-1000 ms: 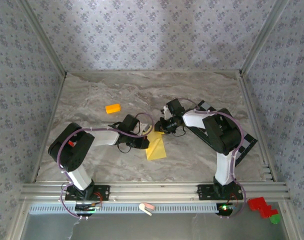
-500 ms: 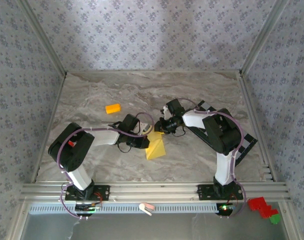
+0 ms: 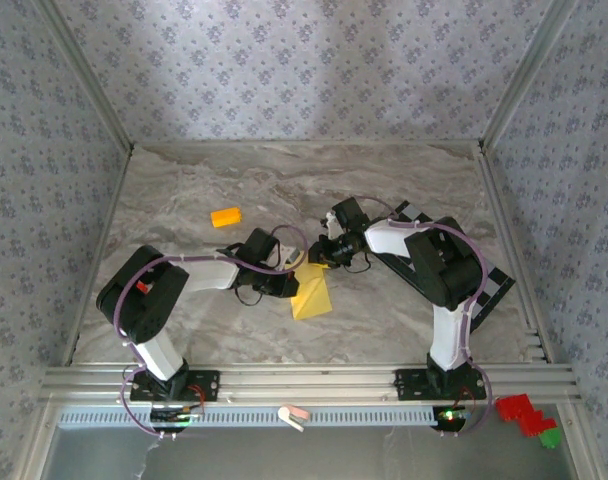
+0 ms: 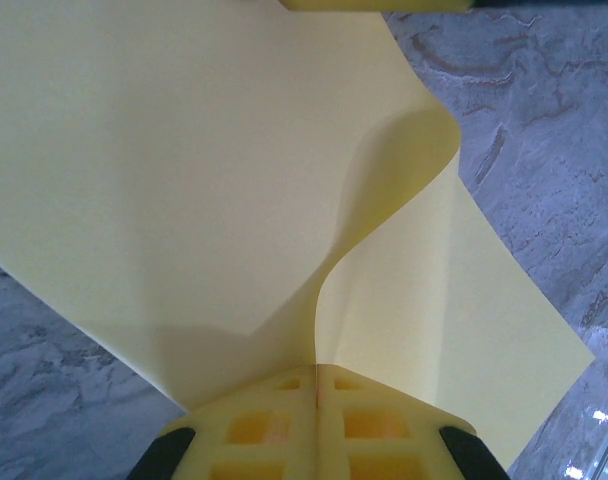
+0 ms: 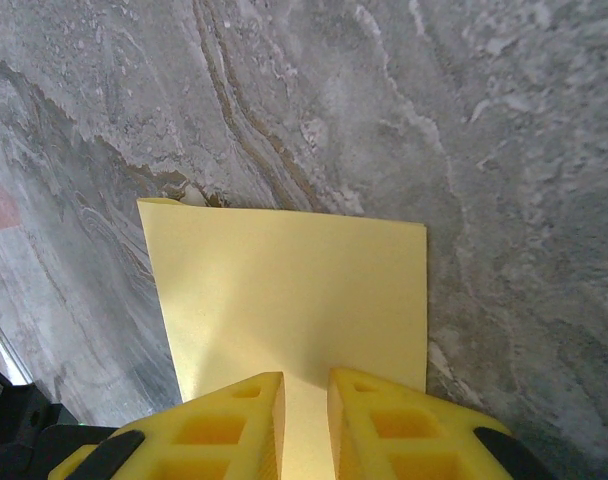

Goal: Fold a paper plane with a square sheet of paper (pick it up from the middle)
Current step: Fold the triangle a second time at the center of the table.

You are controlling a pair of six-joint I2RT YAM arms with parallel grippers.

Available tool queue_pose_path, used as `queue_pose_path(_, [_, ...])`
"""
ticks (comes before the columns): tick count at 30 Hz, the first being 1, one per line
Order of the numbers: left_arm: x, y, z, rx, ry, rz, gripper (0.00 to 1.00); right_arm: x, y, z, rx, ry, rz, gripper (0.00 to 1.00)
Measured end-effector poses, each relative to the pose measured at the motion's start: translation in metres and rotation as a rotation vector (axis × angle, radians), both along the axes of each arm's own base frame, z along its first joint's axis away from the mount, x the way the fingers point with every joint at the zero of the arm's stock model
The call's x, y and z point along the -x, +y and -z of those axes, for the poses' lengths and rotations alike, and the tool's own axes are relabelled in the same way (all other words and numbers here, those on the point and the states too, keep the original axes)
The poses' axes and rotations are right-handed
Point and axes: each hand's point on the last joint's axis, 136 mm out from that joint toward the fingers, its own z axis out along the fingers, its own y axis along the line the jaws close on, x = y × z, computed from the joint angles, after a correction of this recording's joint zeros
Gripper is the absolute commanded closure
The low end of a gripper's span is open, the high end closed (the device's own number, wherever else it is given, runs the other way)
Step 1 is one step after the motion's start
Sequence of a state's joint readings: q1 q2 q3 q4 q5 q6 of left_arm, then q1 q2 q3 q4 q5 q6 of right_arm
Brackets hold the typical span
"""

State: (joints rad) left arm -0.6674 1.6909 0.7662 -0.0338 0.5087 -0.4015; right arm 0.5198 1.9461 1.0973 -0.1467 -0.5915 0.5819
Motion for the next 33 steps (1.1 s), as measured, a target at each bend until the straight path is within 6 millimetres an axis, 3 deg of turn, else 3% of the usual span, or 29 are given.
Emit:
queue_pose_path(23, [0.0, 0.002, 0.003, -0.014, 0.002, -0.006, 1.0, 0.002, 0.0, -0.009, 0.009, 0.017, -0.004, 0.69])
queue_pose_path(30, [0.0, 0.002, 0.004, -0.014, 0.003, -0.005, 1.0, -0.006, -0.007, -0.036, -0.022, -0.039, 0.022, 0.7])
queue_pose_path(33, [0.0, 0.002, 0.004, -0.014, 0.003, -0.005, 1.0, 0.004, -0.016, -0.053, -0.043, -0.068, 0.039, 0.75])
